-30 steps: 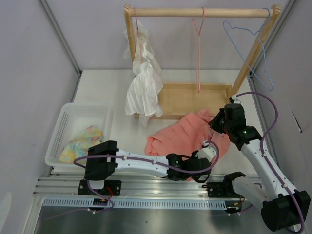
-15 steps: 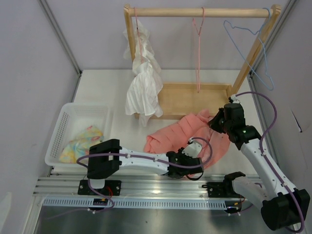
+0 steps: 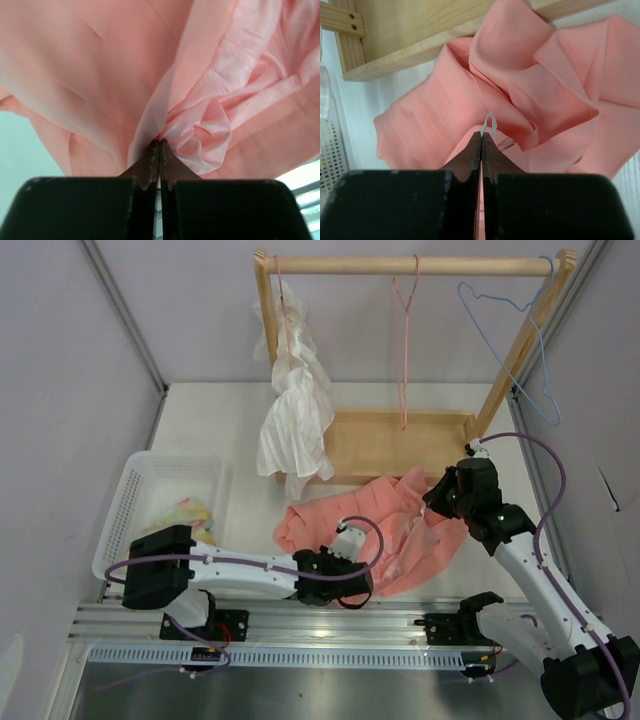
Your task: Place the skirt on the hanger
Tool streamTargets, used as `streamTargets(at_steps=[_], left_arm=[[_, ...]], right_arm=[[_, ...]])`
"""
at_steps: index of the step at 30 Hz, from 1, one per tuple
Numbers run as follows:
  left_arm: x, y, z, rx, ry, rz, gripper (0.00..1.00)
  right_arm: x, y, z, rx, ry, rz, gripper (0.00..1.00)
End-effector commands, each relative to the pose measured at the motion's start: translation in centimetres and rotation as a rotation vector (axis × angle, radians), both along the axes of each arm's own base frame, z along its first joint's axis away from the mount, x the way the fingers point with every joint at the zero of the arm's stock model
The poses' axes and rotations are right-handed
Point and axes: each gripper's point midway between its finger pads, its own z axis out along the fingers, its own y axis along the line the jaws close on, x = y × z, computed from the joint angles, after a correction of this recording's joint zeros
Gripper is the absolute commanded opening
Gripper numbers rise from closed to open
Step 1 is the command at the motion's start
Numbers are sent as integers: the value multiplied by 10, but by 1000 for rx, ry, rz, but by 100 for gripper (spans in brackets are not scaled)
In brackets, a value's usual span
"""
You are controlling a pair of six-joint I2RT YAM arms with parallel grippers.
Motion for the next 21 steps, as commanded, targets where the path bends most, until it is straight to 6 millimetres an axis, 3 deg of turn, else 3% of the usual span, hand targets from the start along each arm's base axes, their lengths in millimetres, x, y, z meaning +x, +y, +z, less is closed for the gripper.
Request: streamTargets(at_steps=[1, 2, 3, 4, 5, 7, 9, 11, 12, 15, 16, 17, 19, 21], left_arm=[[34, 22, 14, -82, -23, 148, 0], [39, 28, 12, -99, -20, 159, 0], [49, 23, 25, -175, -22, 157, 0], [69, 38, 23, -189, -13, 221, 0], [75, 38, 26, -223, 5, 222, 0], [108, 40, 53, -277, -51, 258, 0], [124, 45, 63, -256, -80, 251, 0], [140, 37, 84, -281, -116, 230, 0], [143, 32, 92, -280, -134, 195, 0], [142, 33, 87, -246, -145, 141, 0], [141, 25, 103, -322, -170, 113, 0], [131, 30, 88, -320, -144, 85, 0], [122, 24, 91, -363, -118, 37, 0], [109, 26, 81, -357, -87, -3, 0]], right_arm=[[3, 2, 10, 20, -41, -12, 0], [3, 2, 12, 22, -47, -12, 0], [3, 2, 14, 24, -53, -14, 0], [3, 2, 16, 26, -57, -14, 0], [3, 2, 23, 33, -74, -17, 0], [2, 1, 29, 36, -85, -18, 0], [0, 1, 40, 52, -110, -22, 0], [-6, 7, 44, 72, -117, 0, 0], [-9, 9, 46, 91, -120, 2, 0], [-25, 25, 48, 125, -139, 40, 0], [-36, 40, 41, 144, -124, 80, 0], [-38, 44, 38, 137, -132, 77, 0], [-43, 54, 20, 109, -84, 87, 0], [-49, 67, 11, 78, -76, 116, 0]])
